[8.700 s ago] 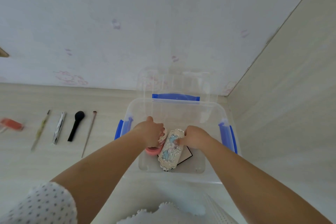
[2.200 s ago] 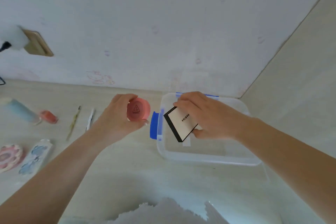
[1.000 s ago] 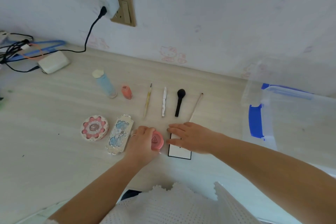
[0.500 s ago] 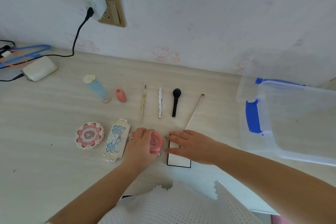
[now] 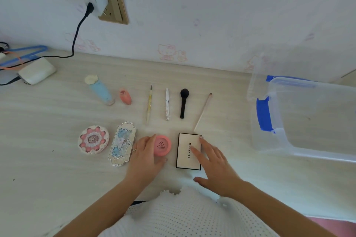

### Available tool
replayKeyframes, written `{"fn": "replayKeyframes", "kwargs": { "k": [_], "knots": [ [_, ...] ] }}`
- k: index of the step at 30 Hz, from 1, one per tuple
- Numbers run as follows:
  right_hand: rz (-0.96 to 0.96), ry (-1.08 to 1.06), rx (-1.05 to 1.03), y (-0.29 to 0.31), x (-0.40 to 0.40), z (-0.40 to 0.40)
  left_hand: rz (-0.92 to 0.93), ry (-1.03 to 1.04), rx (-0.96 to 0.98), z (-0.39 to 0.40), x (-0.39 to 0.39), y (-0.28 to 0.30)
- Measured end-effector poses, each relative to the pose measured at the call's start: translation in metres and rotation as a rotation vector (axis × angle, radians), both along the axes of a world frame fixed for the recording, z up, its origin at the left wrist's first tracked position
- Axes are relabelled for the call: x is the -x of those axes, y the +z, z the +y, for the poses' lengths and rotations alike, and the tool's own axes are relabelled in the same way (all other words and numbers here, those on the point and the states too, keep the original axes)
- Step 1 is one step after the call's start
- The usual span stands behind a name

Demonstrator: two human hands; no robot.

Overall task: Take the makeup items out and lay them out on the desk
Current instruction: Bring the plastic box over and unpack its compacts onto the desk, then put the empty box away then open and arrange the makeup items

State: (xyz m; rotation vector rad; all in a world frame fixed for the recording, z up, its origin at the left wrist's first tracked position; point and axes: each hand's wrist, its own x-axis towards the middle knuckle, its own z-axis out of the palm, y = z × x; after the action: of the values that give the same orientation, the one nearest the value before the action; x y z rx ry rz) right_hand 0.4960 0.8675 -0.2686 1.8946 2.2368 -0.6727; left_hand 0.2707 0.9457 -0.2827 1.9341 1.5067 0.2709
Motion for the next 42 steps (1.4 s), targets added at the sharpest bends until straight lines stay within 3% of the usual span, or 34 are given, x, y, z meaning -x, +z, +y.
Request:
{"fn": "replayKeyframes", "kwargs": {
  "k": [14,20,24,27,31,34,42],
  "knots": [
    [0.056,-0.173,-0.084,0.002,0.018,0.011,0.013,0.082,-0.007,0.007,-0.006,0.006],
    [0.382,-0.410,-0.221,0.043,-0.009,0.011,-0.109,0.040,-0.055,0.029,-0.041,0.049],
    [0.696,-0.574,-0.320,0.088,-0.041,0.009,-0.325,-0.007,-0.019,0.040,-0.097,0.088],
    [0.834,-0.582,-0.450,0.121,-0.071,0.007,-0.408,-0.090,-0.016,0.046,-0.140,0.114],
    [0.766,-0.532,-0.650,0.156,-0.138,0.005,-0.441,-0.178,-0.064,0.055,-0.201,0.138],
    [0.678,-0.566,-0.678,0.165,-0.203,0.006,-0.441,-0.182,-0.071,0.061,-0.248,0.146],
    [0.635,-0.691,-0.705,0.141,-0.330,0.024,-0.449,0.017,0.064,0.081,-0.316,0.131]
  ]
}}
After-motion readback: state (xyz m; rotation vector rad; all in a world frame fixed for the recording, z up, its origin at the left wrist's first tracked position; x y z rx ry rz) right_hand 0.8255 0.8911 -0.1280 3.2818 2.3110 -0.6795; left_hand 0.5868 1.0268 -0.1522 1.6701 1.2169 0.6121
